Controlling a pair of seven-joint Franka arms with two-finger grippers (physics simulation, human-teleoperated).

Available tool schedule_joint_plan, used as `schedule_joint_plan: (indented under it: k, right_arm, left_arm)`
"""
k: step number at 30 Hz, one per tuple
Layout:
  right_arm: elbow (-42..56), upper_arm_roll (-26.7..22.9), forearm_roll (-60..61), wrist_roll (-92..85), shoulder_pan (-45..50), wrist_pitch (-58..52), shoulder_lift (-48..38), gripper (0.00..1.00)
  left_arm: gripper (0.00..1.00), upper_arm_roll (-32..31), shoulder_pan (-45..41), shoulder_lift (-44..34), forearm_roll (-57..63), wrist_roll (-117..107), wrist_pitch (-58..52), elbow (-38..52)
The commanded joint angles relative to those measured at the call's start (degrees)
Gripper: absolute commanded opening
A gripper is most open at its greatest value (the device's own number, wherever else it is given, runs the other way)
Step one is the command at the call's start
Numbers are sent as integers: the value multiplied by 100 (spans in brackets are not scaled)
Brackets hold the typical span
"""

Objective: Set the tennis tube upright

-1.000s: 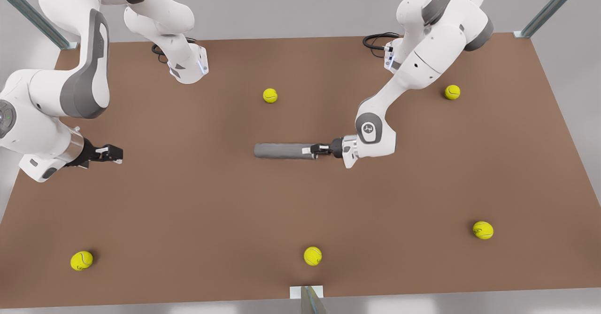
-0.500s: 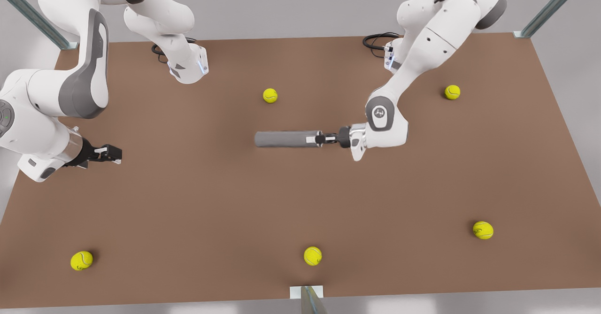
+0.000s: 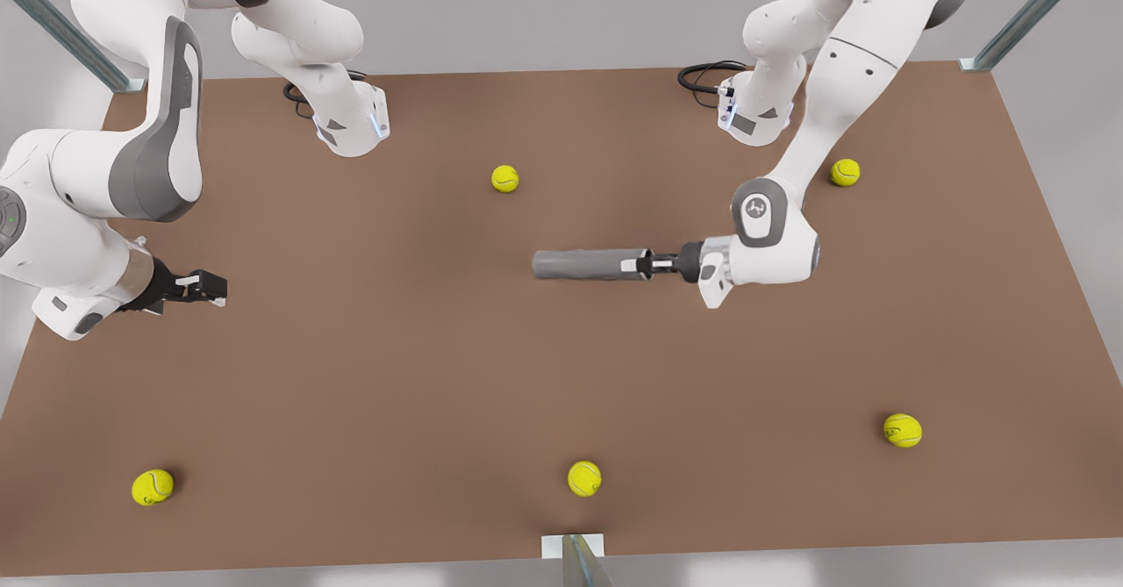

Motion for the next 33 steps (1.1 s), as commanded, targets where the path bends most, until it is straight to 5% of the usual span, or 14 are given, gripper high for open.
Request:
schedule_joint_plan:
  k: [1, 33]
  right_arm:
    - [0, 0, 0, 0, 0, 0, 0, 100]
    - [114, 308, 43, 79, -9, 474, 44, 100]
  left_arm:
    - [21, 8, 17, -12, 78, 7, -40, 0]
    - [21, 26, 729, -1331, 4455, -2392, -1042, 132]
